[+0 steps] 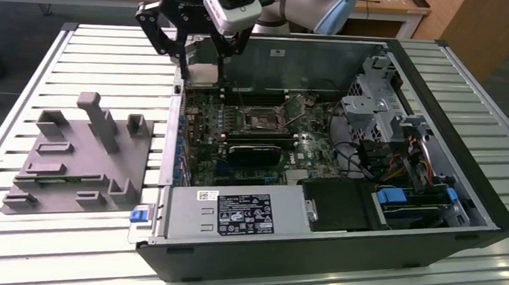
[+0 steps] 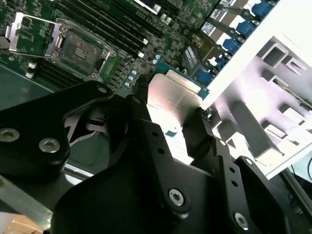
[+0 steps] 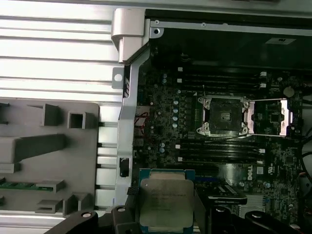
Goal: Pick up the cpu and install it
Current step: 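Pick up the cpu and move it towards the insertion slot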
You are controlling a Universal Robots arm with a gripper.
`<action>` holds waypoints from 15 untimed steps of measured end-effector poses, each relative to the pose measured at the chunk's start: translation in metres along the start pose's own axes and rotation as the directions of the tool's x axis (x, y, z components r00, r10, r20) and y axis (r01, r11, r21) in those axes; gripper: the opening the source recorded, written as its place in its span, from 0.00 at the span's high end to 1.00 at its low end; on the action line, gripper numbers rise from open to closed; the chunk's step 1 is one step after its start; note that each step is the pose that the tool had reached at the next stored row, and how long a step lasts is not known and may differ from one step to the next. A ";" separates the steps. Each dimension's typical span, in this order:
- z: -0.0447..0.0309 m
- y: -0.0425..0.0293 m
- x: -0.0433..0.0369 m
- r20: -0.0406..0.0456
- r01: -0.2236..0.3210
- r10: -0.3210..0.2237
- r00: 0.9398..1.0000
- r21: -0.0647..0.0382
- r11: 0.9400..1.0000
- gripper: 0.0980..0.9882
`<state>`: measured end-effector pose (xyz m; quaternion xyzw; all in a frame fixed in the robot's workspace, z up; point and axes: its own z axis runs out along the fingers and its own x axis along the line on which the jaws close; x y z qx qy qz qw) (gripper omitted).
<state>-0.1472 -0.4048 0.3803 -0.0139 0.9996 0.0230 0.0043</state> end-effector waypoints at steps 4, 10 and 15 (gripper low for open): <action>0.0001 -0.0002 -0.0087 0.000 0.000 0.000 1.000 0.000 1.000 0.51; 0.0002 -0.0005 -0.0229 0.000 -0.001 0.001 1.000 0.000 1.000 0.51; 0.0006 0.0031 -0.0320 0.000 -0.005 0.005 1.000 0.000 1.000 0.51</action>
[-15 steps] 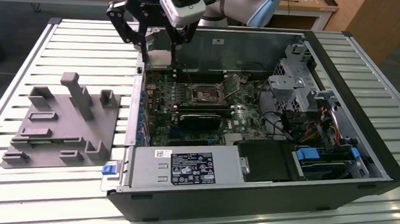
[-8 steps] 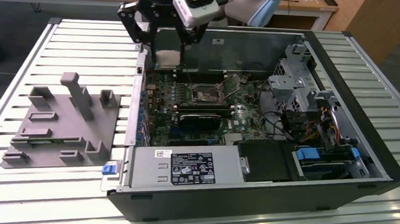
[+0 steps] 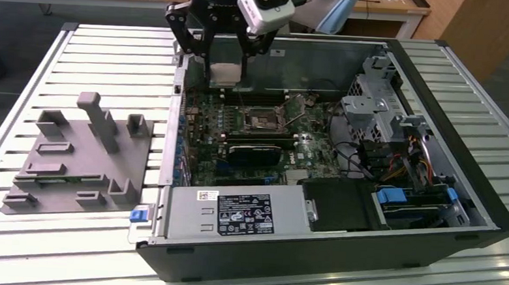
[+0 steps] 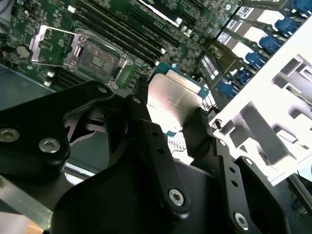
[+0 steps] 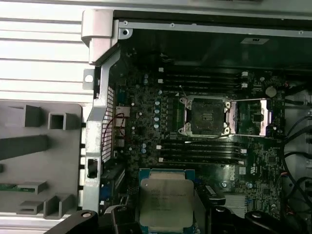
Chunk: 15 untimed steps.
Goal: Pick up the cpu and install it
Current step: 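Pick up the cpu and move it towards the insertion slot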
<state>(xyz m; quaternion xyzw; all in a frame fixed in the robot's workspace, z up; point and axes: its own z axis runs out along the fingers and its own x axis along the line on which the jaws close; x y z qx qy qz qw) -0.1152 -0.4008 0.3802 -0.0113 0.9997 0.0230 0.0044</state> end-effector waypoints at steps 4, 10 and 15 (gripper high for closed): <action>0.0005 0.0079 -0.0045 0.000 -0.001 0.001 1.000 0.000 1.000 0.51; 0.0021 0.0162 -0.0151 0.000 -0.001 0.001 1.000 0.000 1.000 0.51; 0.0033 0.0210 -0.0256 0.000 -0.001 0.001 1.000 0.000 1.000 0.51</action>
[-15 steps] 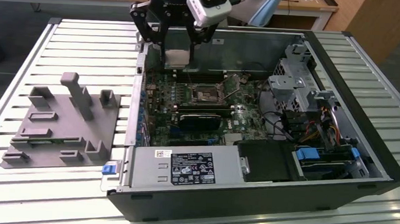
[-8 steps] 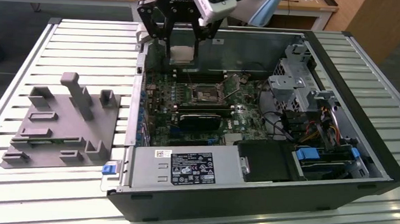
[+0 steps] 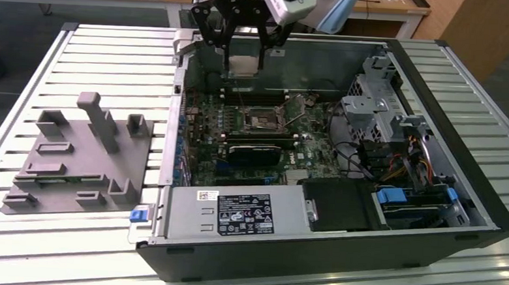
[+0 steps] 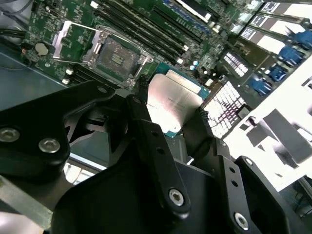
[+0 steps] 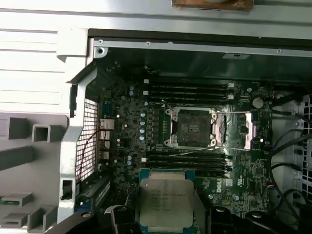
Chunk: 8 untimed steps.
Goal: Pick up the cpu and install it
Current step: 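Pick up the cpu and move it towards the insertion slot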
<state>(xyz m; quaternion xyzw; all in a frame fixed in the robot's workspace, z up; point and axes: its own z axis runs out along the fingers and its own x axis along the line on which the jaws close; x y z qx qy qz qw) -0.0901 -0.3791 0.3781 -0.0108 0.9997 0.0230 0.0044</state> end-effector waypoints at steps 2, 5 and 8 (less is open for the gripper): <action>0.0004 0.0032 -0.0039 0.000 0.000 0.000 1.000 0.000 1.000 0.51; 0.0007 0.0082 -0.0092 0.000 0.000 0.000 1.000 0.000 1.000 0.51; 0.0010 0.0128 -0.0145 0.000 0.000 0.000 1.000 0.000 1.000 0.51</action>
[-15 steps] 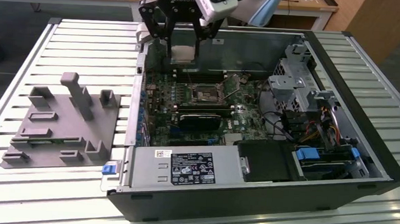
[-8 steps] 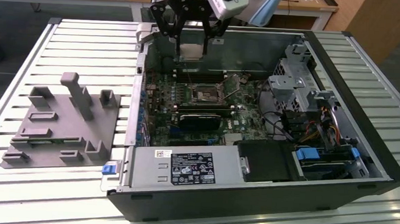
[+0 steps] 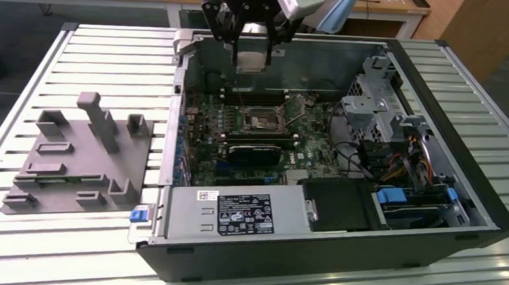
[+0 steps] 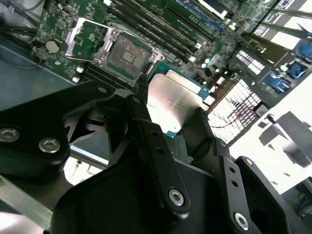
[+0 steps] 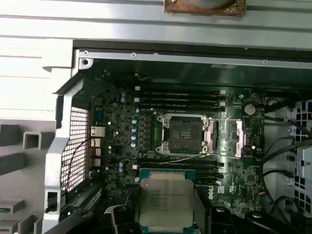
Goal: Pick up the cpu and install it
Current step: 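Pick up the cpu and move it towards the insertion slot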
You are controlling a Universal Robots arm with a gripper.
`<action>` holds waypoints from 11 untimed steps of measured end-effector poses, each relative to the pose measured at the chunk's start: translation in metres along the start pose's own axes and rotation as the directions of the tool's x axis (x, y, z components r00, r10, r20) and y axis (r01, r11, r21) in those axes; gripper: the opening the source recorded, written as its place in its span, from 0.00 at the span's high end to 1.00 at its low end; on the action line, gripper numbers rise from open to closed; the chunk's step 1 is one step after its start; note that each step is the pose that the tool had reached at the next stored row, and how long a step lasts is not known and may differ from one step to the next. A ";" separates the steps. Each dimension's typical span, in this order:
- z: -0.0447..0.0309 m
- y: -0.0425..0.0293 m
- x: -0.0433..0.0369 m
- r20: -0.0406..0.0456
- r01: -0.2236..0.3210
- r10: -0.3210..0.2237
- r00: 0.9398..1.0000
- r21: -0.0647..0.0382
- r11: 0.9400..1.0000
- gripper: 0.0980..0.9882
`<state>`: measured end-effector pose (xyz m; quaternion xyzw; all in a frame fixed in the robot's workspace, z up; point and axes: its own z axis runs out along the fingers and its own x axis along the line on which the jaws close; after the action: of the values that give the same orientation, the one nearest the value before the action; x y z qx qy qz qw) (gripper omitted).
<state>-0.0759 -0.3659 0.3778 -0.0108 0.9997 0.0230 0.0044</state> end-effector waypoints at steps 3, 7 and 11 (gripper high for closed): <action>0.0004 0.0048 -0.0060 0.000 0.000 0.000 1.000 0.000 1.000 0.51; 0.0008 0.0106 -0.0142 0.000 0.000 0.000 1.000 0.000 1.000 0.51; 0.0013 0.0160 -0.0228 0.000 0.000 0.000 1.000 0.000 1.000 0.51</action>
<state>-0.0534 -0.3494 0.3775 -0.0108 0.9997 0.0230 0.0044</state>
